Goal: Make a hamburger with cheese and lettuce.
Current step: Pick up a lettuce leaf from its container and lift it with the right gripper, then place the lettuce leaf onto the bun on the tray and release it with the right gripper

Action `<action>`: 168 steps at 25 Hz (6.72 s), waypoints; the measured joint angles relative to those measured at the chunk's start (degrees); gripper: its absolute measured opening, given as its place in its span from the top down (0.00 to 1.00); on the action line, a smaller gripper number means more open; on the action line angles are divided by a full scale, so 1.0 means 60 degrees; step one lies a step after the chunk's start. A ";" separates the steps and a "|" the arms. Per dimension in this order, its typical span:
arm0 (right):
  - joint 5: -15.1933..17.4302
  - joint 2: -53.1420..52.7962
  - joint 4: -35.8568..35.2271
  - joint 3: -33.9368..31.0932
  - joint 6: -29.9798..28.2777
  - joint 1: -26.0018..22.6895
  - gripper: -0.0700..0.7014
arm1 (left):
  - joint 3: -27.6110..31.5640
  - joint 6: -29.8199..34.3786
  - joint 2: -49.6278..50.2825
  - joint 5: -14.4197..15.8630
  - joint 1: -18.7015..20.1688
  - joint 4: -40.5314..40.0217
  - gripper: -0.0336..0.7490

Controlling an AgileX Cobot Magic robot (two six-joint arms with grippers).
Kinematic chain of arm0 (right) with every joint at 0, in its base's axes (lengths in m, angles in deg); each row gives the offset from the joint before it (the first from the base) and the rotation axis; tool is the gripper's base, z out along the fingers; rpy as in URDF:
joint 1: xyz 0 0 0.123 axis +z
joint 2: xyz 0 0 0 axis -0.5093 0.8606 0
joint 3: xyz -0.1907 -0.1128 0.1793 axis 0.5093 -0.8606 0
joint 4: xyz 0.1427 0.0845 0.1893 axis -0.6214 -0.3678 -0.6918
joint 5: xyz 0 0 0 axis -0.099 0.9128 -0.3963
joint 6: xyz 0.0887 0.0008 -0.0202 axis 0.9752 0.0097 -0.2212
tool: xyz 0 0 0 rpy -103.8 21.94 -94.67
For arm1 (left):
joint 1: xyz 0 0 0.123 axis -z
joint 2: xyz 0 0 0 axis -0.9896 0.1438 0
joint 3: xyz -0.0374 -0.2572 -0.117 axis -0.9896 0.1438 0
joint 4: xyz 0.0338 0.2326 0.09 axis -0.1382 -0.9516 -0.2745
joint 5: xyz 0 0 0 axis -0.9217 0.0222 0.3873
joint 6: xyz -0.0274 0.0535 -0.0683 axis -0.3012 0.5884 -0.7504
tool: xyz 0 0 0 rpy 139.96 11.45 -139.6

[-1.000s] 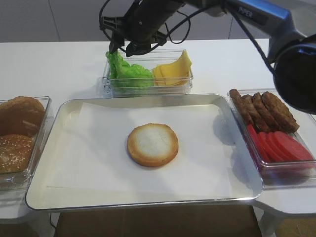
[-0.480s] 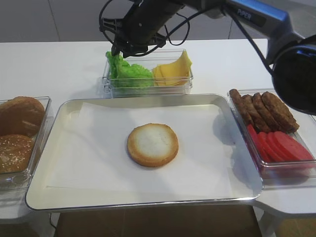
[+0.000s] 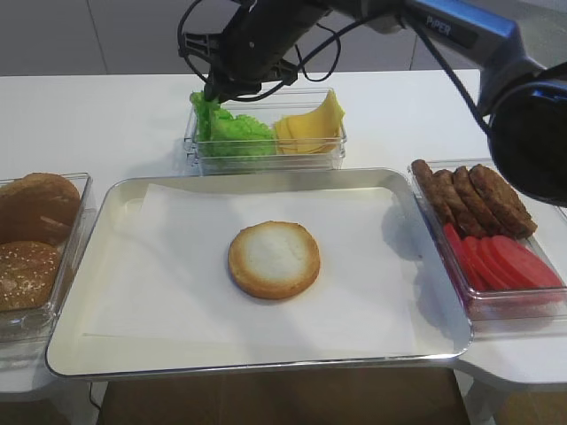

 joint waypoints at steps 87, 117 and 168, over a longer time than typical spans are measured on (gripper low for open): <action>0.3117 -0.6299 0.2209 -0.7202 0.0016 0.0000 0.86 | 0.0000 0.0000 0.0000 0.0000 0.0000 0.0000 0.51; 0.1513 -0.5389 0.1407 -0.7284 -0.0002 0.0075 0.86 | 0.0000 0.0000 0.0000 0.0000 0.0000 0.0000 0.51; 0.1734 -0.5100 0.0624 -0.7284 -0.0155 0.0642 0.77 | 0.0000 0.0000 0.0000 0.0000 0.0000 0.0000 0.51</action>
